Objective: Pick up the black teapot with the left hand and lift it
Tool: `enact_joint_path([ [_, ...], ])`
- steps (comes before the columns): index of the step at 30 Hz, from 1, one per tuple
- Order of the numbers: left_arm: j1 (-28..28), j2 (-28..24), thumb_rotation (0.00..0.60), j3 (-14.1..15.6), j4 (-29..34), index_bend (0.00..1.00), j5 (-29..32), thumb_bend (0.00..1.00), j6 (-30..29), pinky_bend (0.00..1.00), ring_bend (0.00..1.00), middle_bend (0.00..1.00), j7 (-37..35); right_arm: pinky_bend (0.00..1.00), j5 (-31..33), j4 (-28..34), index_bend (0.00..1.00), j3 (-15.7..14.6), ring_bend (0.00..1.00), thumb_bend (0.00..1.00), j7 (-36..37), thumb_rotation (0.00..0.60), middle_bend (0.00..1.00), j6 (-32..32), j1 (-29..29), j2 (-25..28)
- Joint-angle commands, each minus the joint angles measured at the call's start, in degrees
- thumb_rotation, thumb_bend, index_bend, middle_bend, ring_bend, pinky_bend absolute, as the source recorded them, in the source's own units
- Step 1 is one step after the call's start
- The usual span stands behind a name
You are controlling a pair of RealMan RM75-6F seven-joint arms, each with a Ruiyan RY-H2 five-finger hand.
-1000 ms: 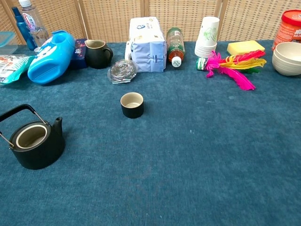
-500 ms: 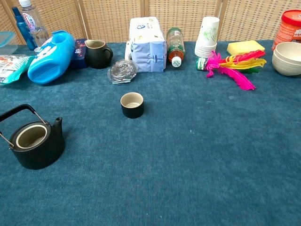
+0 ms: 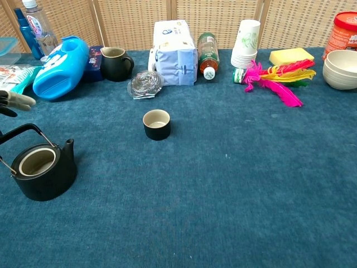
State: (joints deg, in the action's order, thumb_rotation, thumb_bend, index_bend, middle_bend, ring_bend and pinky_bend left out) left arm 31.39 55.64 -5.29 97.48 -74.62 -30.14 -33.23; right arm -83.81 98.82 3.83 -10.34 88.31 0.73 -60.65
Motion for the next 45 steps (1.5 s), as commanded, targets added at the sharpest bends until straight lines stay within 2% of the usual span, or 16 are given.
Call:
enact_joint_path([
  [1, 2.6, -0.4, 0.6, -1.1, -0.3, 0.0, 1.1, 0.13, 4.5, 0.35, 0.11, 0.11, -4.1, 0.0, 0.0, 0.0, 0.0, 0.0, 0.0, 0.0, 0.0, 0.6, 0.0, 0.0, 0.0, 0.0],
  [9, 5.3, -0.4, 0.6, -1.5, -0.5, 0.01, 1.6, 0.12, 10.7, 0.46, 0.17, 0.16, -6.6, 0.0, 0.2, 0.2, 0.0, 0.0, 0.0, 0.0, 0.5, 0.6, 0.0, -0.1, 0.0, 0.3],
  [15, 6.7, -0.7, 0.6, -1.8, -0.1, 0.05, 2.0, 0.13, 13.2, 0.47, 0.24, 0.26, -6.5, 0.0, 0.3, 0.3, 0.0, 0.0, 0.0, 0.0, 0.6, 0.6, 0.0, -0.4, -0.1, 0.4],
  [17, 7.1, -0.6, 0.6, -1.8, -0.2, 0.08, 2.4, 0.14, 13.5, 0.48, 0.24, 0.26, -6.1, 0.0, 0.3, 0.4, 0.0, -0.1, 0.0, 0.0, 0.5, 0.6, 0.0, -0.6, -0.1, 0.5],
  [20, 7.4, -0.2, 0.6, -1.6, -0.1, 0.13, 3.1, 0.17, 13.5, 0.56, 0.28, 0.28, -5.1, 0.0, 0.4, 0.5, 0.0, -0.2, 0.0, 0.0, 0.5, 0.6, 0.0, -0.7, -0.2, 0.5],
  [23, 7.7, 0.3, 0.6, -1.4, -0.2, 0.2, 4.0, 0.24, 13.3, 0.65, 0.37, 0.36, -4.1, 0.0, 0.5, 0.6, 0.0, -0.2, 0.0, 0.0, 0.5, 0.6, 0.0, -0.9, -0.2, 0.6],
  [27, 7.7, 1.0, 0.6, -1.3, -0.1, 0.26, 5.3, 0.33, 11.4, 0.69, 0.44, 0.43, -2.4, 0.0, 0.7, 0.7, 0.0, -0.2, 0.0, 0.0, 0.8, 0.6, 0.0, -1.1, -0.2, 0.8],
  [35, 8.5, 1.9, 0.6, 1.2, 1.0, 0.33, 8.7, 0.39, 6.6, 0.77, 0.5, 0.51, 6.5, 0.0, 0.7, 1.2, 0.0, -0.5, 0.0, 0.0, 0.8, 0.6, 0.0, -1.5, -0.3, 1.2],
  [40, 8.6, 3.4, 0.6, 3.1, 2.5, 0.44, 13.3, 0.5, 0.4, 0.88, 0.6, 0.63, 14.3, 0.0, 0.9, 1.4, 0.0, -0.6, 0.0, 0.0, 1.1, 0.6, 0.0, -1.7, -0.3, 1.4],
  [42, 8.6, 4.1, 0.6, 3.5, 3.1, 0.5, 16.0, 0.56, -2.9, 0.94, 0.65, 0.69, 17.6, 0.0, 0.9, 1.5, 0.0, -0.6, 0.0, 0.0, 1.2, 0.6, 0.0, -1.8, -0.3, 1.6],
  [45, 8.3, 5.6, 0.6, 3.9, 4.3, 0.55, 19.5, 0.6, -9.3, 0.98, 0.69, 0.75, 23.5, 0.0, 0.9, 1.6, 0.0, -0.6, 0.0, 0.0, 1.3, 0.6, 0.0, -1.9, -0.3, 1.6],
])
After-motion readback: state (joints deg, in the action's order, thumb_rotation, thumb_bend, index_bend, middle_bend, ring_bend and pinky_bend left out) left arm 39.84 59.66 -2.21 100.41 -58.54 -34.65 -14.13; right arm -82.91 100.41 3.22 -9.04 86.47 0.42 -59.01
